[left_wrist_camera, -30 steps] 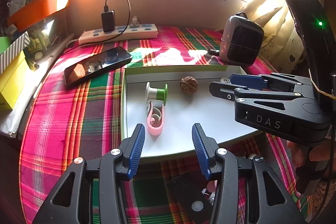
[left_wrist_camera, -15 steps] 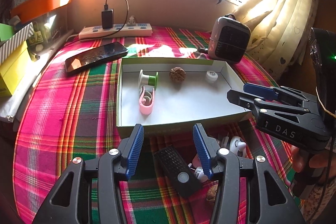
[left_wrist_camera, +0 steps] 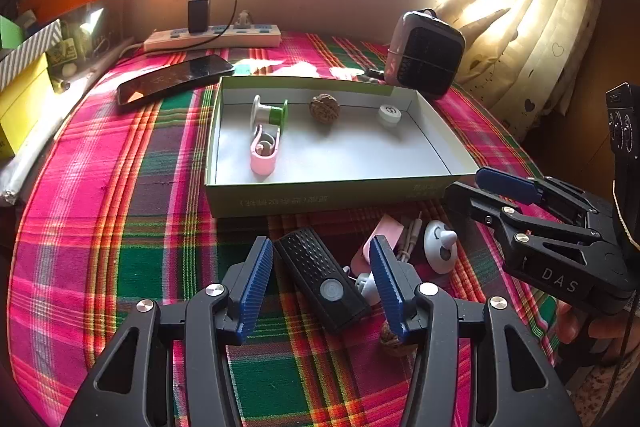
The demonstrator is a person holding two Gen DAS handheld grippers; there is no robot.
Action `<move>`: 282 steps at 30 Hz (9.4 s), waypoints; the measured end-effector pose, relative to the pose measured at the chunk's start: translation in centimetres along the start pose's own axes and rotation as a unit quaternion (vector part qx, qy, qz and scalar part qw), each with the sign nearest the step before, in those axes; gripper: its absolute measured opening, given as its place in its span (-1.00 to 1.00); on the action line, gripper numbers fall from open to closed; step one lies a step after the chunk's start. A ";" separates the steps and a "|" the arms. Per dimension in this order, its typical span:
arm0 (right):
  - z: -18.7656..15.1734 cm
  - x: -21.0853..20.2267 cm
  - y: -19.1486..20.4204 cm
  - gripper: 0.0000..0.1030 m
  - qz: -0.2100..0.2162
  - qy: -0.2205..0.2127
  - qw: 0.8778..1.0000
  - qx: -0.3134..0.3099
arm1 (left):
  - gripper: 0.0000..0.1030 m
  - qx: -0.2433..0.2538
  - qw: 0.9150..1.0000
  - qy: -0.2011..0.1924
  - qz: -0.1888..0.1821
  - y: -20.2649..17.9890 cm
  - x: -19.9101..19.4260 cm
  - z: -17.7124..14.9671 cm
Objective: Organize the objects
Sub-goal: 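Withdraw both tools from the box toward the black remote and remaining items, then close the left tool on the black remote while the right tool approaches the white round toy, then close the right tool on the white round toy while the left tool lifts the remote, then carry the remote with the left tool while the right tool carries the toy into the box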
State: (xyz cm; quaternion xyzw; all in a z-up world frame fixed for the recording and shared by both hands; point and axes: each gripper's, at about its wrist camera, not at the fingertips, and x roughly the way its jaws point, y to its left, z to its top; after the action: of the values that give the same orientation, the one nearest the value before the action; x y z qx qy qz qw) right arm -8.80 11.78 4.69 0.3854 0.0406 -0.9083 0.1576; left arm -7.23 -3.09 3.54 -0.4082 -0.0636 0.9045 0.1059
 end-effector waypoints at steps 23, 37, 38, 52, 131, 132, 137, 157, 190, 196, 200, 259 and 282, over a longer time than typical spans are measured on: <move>-2.6 1.4 1.3 0.22 -0.019 0.026 0.999 -0.031 | 0.07 -0.002 0.999 0.031 -0.011 -0.4 1.4 -1.5; -2.5 2.6 1.3 0.23 -0.029 0.041 0.998 -0.032 | 0.09 -0.017 0.999 0.040 -0.019 0.6 1.3 -1.5; -2.4 2.6 1.1 0.23 -0.033 0.042 0.998 -0.031 | 0.09 -0.013 0.999 0.041 -0.018 0.5 1.3 -1.4; -2.6 2.3 -0.9 0.23 -0.055 0.047 0.997 -0.018 | 0.09 -0.009 0.999 0.049 0.005 2.0 1.2 -1.5; -2.5 1.3 -1.2 -0.42 -0.044 0.020 0.999 -0.012 | -0.51 -0.003 0.998 0.021 0.065 3.8 2.0 -0.7; -2.5 1.2 -1.2 -0.43 -0.045 0.017 0.999 -0.010 | -0.51 -0.003 0.998 0.020 0.065 3.8 2.0 -0.7; -2.3 0.9 -1.3 -0.53 -0.048 0.010 0.999 -0.009 | -0.51 -0.005 0.998 0.020 0.064 3.8 1.9 -0.7; -2.3 0.5 -1.7 -0.77 -0.031 0.009 0.999 0.001 | -0.51 -0.006 0.998 0.022 0.061 3.4 1.9 -0.9; -1.9 1.4 -2.9 -0.51 -0.026 0.013 0.999 0.033 | -0.51 -0.004 0.998 0.019 0.060 3.4 1.8 -0.9; -1.9 1.1 -2.7 -0.51 -0.024 0.012 0.999 0.030 | -0.51 -0.003 0.998 0.015 0.060 3.5 1.5 -0.8; -1.8 0.8 -2.6 -0.51 -0.026 0.012 0.999 0.028 | -0.51 -0.003 0.998 0.015 0.060 3.4 1.4 -0.8; 7.6 2.2 -4.0 -0.51 -0.017 -0.017 1.000 0.003 | -0.51 0.026 0.999 -0.001 0.019 0.0 3.5 8.3; 6.7 8.6 -5.2 -0.51 -0.018 0.048 0.999 0.003 | -0.51 0.032 0.998 0.043 0.040 0.1 9.4 8.8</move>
State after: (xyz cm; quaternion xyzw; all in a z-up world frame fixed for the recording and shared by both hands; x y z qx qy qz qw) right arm -20.68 13.17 3.00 0.4286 0.0527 -0.8914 0.1379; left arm -19.96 -1.16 2.48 -0.4449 -0.0135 0.8914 0.0851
